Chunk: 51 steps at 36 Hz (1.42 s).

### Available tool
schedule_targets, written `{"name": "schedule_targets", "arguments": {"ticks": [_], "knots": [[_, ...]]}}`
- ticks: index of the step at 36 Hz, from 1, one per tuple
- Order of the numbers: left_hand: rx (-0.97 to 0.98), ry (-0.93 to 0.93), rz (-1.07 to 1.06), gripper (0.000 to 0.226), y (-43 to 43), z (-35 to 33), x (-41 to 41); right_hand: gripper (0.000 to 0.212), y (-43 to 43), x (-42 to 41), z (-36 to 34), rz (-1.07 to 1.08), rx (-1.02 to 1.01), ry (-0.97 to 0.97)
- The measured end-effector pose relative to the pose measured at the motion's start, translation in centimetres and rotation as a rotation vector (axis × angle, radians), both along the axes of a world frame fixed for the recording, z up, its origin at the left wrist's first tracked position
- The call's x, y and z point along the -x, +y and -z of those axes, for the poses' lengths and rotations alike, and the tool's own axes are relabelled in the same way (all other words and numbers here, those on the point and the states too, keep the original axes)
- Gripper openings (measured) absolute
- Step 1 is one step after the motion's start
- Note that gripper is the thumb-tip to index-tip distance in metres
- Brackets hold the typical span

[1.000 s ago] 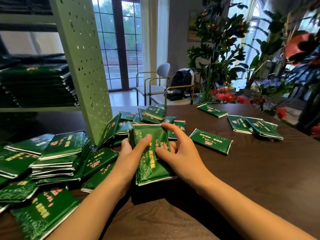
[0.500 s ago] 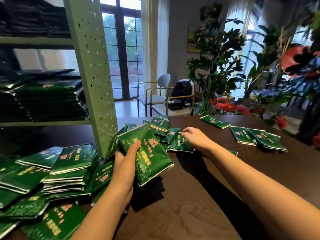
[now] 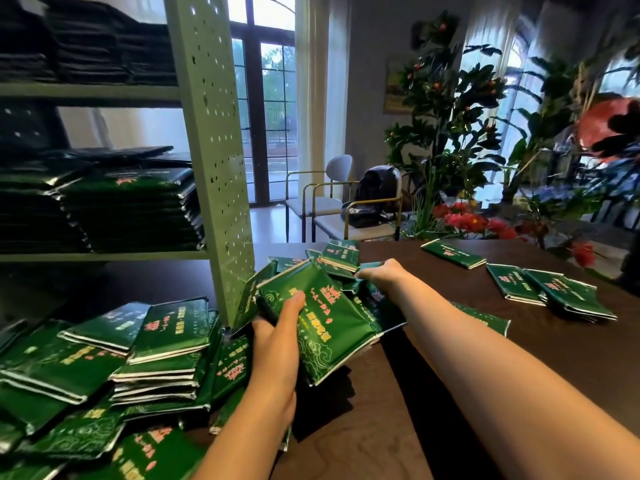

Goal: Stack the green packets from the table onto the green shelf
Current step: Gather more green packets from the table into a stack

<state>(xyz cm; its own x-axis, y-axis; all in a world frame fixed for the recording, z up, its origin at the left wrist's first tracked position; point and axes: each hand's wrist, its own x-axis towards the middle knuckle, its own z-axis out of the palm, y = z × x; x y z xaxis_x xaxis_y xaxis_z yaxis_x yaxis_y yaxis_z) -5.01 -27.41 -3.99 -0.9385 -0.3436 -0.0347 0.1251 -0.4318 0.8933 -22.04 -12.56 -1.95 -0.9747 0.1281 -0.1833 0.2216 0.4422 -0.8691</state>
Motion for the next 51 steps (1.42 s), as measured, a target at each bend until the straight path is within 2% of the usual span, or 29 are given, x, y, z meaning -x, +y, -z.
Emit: {"name": "schedule_targets", "arguments": {"ticks": [2,7,8,11,14,19,22,25,28,29,31,34,36,38,41,42,46,48,51], "knots": [[0.000,-0.024,0.006,0.086,0.0,0.1,0.1,0.071,-0.6,0.0,0.1,-0.003,-0.010,0.016],[0.021,-0.089,0.016,0.060,-0.4,0.2,0.1,0.059,-0.6,-0.4,0.7,0.022,-0.018,0.063],[0.030,-0.087,0.018,0.062,-0.4,0.2,0.1,0.059,-0.4,-0.6,0.7,0.015,-0.024,0.074],[0.041,-0.091,0.031,0.095,-0.2,-0.1,0.0,0.059,0.4,-1.5,0.5,-0.010,-0.041,0.099],[0.061,-0.096,0.023,0.103,-0.1,-0.3,-0.3,0.057,1.8,-2.7,0.2,-0.032,-0.033,0.129],[0.100,-0.133,0.025,0.130,-0.1,-0.6,-0.7,0.062,4.7,-4.5,-0.1,-0.011,0.059,0.172],[0.110,-0.143,0.036,0.127,0.0,-0.8,-1.0,0.061,6.1,-5.7,-0.1,0.025,0.200,0.171],[0.129,-0.156,0.047,0.136,-0.1,-0.7,-1.1,0.055,7.1,-6.8,0.2,0.051,0.423,0.150],[0.185,-0.139,0.059,0.136,-0.5,-0.1,-0.9,0.015,7.2,-8.7,-0.1,0.063,0.666,0.144],[0.220,-0.139,0.057,0.134,-0.6,0.1,-0.8,0.011,7.2,-9.3,-0.4,0.077,0.743,0.140],[0.288,-0.122,0.049,0.132,-0.7,0.3,-0.6,0.017,7.3,-10.2,-0.6,0.070,0.866,0.109],[0.374,-0.110,0.070,0.130,-0.8,0.5,-0.5,0.017,7.7,-10.9,-1.0,0.014,0.910,0.047],[0.425,-0.084,0.093,0.121,-0.4,-0.1,-0.9,0.015,7.7,-11.5,-1.3,-0.050,0.957,0.034],[0.486,-0.053,0.129,0.112,0.3,-0.8,-1.6,0.017,7.3,-12.2,-1.6,-0.127,0.962,0.043],[0.580,-0.027,0.218,0.128,1.2,-1.1,-2.0,0.017,6.0,-13.0,-1.4,-0.213,0.893,0.125],[0.583,-0.017,0.231,0.127,1.4,-1.2,-2.1,0.017,5.6,-13.2,-1.3,-0.228,0.877,0.171],[0.586,-0.076,0.233,0.092,1.9,-1.1,-2.3,0.010,4.3,-13.9,-1.0,-0.240,0.806,0.276],[0.592,-0.097,0.241,0.095,2.0,-1.4,-2.6,0.013,4.1,-14.2,-0.8,-0.227,0.798,0.300],[0.633,-0.128,0.241,0.116,2.1,-1.9,-3.0,0.021,3.7,-14.5,-0.5,-0.197,0.764,0.339]]}}
